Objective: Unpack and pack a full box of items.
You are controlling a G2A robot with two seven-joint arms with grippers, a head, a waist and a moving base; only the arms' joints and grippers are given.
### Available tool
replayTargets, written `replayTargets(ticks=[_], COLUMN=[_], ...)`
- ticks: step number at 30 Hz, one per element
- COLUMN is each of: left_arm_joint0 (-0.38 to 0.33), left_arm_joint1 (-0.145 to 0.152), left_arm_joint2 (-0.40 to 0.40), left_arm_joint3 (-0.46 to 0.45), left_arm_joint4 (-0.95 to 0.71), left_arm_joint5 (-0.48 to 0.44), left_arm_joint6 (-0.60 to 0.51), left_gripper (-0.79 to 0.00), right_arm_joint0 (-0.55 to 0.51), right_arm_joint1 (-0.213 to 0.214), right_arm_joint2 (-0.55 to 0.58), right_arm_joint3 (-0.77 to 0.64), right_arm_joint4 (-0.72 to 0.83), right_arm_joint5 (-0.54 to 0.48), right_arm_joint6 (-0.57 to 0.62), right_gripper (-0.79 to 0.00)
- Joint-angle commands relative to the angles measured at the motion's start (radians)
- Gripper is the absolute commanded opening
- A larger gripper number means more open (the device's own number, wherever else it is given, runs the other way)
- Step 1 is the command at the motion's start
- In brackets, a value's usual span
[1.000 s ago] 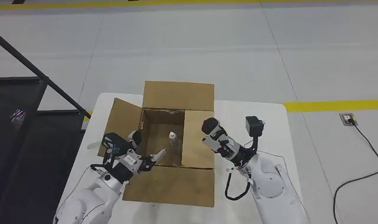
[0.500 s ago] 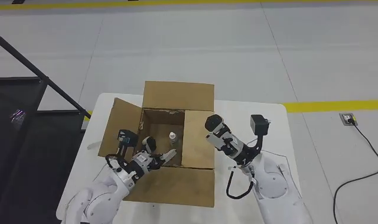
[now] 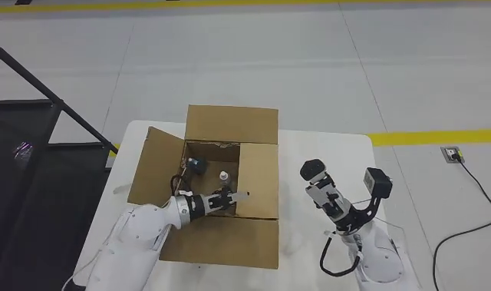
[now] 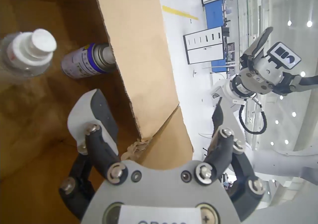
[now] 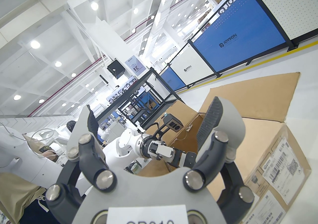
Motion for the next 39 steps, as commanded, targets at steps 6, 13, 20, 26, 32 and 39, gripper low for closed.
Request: replayTargets(ticks=[6,13,20,26,32,39], left_arm_joint0=[-0.044,-0.037,-0.018,-0.018,-0.044,-0.111], left_arm_joint1=[-0.01,-0.005,0.001,-0.004,-0.019,-0.048], left_arm_joint2=[0.064,0.057,0.046,0.066,0.146,0.25], left_arm_joint3=[0.058,0.01,-0.078,-0.129,-0.132,-0.051], left_arm_joint4=[-0.012,-0.025,-0.058,-0.067,0.019,-0.007], left_arm_joint5=[-0.025,-0.041,-0.045,-0.062,-0.091,-0.129], left_arm_joint6=[0.025,0.035,0.036,0.105,0.215,0.271], left_gripper=[0.0,0.0,0.0,0.0,0.0,0.0], right_arm_joint0=[-0.01,-0.015,-0.014,-0.053,-0.127,-0.23], right_arm_joint1=[0.011,0.02,0.027,0.032,0.037,0.04], right_arm_joint2=[-0.001,-0.006,0.0,0.034,0.095,0.159], right_arm_joint3=[-0.013,-0.033,-0.043,-0.081,-0.132,-0.192], right_arm_joint4=[0.002,-0.003,-0.008,-0.026,-0.039,-0.066], right_arm_joint5=[0.005,0.011,0.004,-0.005,-0.015,-0.019], right_arm_joint6=[-0.016,-0.035,-0.095,-0.174,-0.276,-0.371], right_gripper=[0.0,0.0,0.0,0.0,0.0,0.0])
